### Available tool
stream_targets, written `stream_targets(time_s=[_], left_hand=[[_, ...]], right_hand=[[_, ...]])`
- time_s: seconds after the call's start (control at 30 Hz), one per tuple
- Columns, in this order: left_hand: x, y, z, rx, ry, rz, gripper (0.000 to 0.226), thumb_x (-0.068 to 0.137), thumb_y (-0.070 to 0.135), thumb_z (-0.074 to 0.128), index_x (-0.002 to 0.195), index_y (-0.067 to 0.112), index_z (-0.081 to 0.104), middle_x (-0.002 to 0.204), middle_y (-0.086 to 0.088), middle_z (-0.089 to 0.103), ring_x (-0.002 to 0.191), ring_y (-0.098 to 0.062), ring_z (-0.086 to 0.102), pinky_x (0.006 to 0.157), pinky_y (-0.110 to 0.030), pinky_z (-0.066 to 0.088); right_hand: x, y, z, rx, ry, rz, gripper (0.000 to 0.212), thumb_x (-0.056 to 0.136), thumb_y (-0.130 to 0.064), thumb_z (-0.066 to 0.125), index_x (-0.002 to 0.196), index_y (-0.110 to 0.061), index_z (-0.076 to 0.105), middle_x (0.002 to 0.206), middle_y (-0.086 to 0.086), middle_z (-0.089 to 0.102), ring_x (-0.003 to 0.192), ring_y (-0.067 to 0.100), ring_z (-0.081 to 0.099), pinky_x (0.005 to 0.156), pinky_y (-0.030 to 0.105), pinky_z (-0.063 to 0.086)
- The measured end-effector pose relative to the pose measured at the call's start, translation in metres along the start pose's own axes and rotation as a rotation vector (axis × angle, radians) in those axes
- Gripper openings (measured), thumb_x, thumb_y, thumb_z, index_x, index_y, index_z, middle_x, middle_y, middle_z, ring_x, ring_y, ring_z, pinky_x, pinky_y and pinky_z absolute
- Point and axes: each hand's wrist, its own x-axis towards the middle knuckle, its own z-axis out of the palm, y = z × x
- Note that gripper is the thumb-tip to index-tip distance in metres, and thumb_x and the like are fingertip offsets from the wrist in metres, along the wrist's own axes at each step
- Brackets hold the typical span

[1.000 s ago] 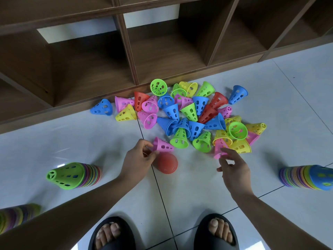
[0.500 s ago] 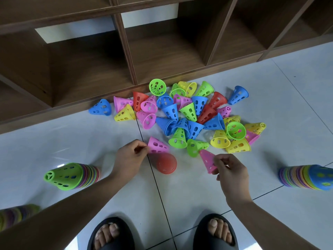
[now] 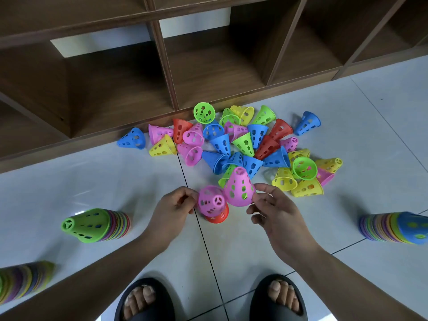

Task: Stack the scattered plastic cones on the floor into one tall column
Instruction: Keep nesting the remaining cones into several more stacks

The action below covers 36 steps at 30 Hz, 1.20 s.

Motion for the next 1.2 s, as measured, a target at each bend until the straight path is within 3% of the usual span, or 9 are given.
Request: stream_targets(time_s=[0.13, 0.23, 0.4, 0.6, 0.7, 0.83, 0.9, 1.0, 1.2], left_hand=[[-0.004, -0.005, 0.009, 0.055, -0.047, 0.003, 0.021, 0.104, 0.011, 0.06, 0.089, 0.019, 0.072, 0.071, 0.003, 0.068, 0.066, -0.011, 0.055, 0.065, -0.03, 0.043], [-0.005, -0.008, 0.015, 0.137, -0.049, 0.014, 0.024, 0.101, 0.01, 0.059, 0.087, 0.024, 0.072, 0.074, 0.004, 0.071, 0.068, -0.012, 0.059, 0.066, -0.026, 0.046], [0.004, -0.021, 0.012, 0.213, -0.027, -0.046, 0.017, 0.098, 0.02, 0.064, 0.083, 0.025, 0.071, 0.073, 0.0, 0.072, 0.072, -0.02, 0.065, 0.068, -0.031, 0.048], [0.031, -0.024, -0.006, 0.295, 0.044, -0.039, 0.011, 0.099, 0.025, 0.068, 0.088, 0.025, 0.07, 0.071, 0.011, 0.071, 0.065, -0.006, 0.063, 0.063, -0.022, 0.047], [0.059, -0.012, -0.027, 0.396, 0.087, 0.049, 0.003, 0.096, 0.024, 0.071, 0.095, 0.026, 0.072, 0.08, 0.014, 0.073, 0.077, -0.007, 0.07, 0.074, -0.025, 0.049], [0.101, 0.017, -0.064, 0.491, 0.126, 0.074, 0.003, 0.096, 0.027, 0.07, 0.095, 0.029, 0.072, 0.09, 0.011, 0.076, 0.081, -0.014, 0.074, 0.066, -0.027, 0.052], [0.121, 0.025, -0.085, 0.535, 0.157, 0.091, 0.002, 0.095, 0.027, 0.07, 0.096, 0.028, 0.072, 0.096, 0.008, 0.076, 0.085, -0.019, 0.075, 0.076, -0.034, 0.058], [0.143, 0.027, -0.115, 0.561, 0.221, 0.055, 0.01, 0.09, 0.032, 0.072, 0.098, 0.026, 0.073, 0.101, 0.003, 0.075, 0.089, -0.026, 0.076, 0.089, -0.042, 0.06], [0.166, 0.013, -0.161, 0.665, 0.221, -0.066, 0.03, 0.088, 0.029, 0.069, 0.118, 0.033, 0.067, 0.114, -0.011, 0.073, 0.095, -0.033, 0.074, 0.085, -0.044, 0.061]], right_hand=[[-0.002, -0.001, 0.003, 0.059, -0.142, 0.054, 0.026, 0.104, -0.004, 0.054, 0.127, -0.003, 0.067, 0.099, 0.011, 0.068, 0.079, 0.019, 0.062, 0.066, 0.03, 0.046], [-0.001, 0.004, 0.004, 0.003, -0.176, 0.056, 0.026, 0.104, -0.003, 0.055, 0.127, -0.002, 0.067, 0.098, 0.013, 0.066, 0.079, 0.02, 0.061, 0.067, 0.031, 0.045], [0.012, 0.022, 0.006, -0.237, -0.136, 0.069, 0.019, 0.103, 0.001, 0.06, 0.119, -0.005, 0.068, 0.089, 0.011, 0.071, 0.077, 0.024, 0.063, 0.062, 0.031, 0.047], [0.033, 0.035, 0.003, -0.439, -0.09, 0.159, 0.019, 0.098, -0.002, 0.065, 0.114, -0.012, 0.07, 0.097, 0.017, 0.078, 0.078, 0.022, 0.073, 0.068, 0.037, 0.054], [0.039, 0.037, 0.002, -0.444, -0.091, 0.185, 0.02, 0.097, -0.002, 0.066, 0.115, -0.011, 0.069, 0.1, 0.016, 0.078, 0.08, 0.024, 0.075, 0.068, 0.036, 0.055], [0.038, 0.038, 0.0, -0.467, -0.083, 0.191, 0.021, 0.096, -0.001, 0.065, 0.114, -0.012, 0.07, 0.098, 0.009, 0.08, 0.081, 0.025, 0.077, 0.067, 0.035, 0.056], [0.036, 0.038, -0.003, -0.501, -0.062, 0.176, 0.022, 0.096, -0.001, 0.063, 0.112, -0.014, 0.07, 0.097, 0.006, 0.08, 0.081, 0.024, 0.076, 0.067, 0.035, 0.056], [0.032, 0.037, -0.009, -0.554, -0.01, 0.133, 0.022, 0.096, -0.002, 0.063, 0.109, -0.017, 0.071, 0.094, 0.003, 0.08, 0.081, 0.027, 0.077, 0.065, 0.034, 0.056], [0.03, 0.038, -0.025, -0.683, 0.102, 0.046, 0.024, 0.095, -0.008, 0.062, 0.103, -0.03, 0.07, 0.087, -0.003, 0.078, 0.072, 0.016, 0.075, 0.064, 0.04, 0.056]])
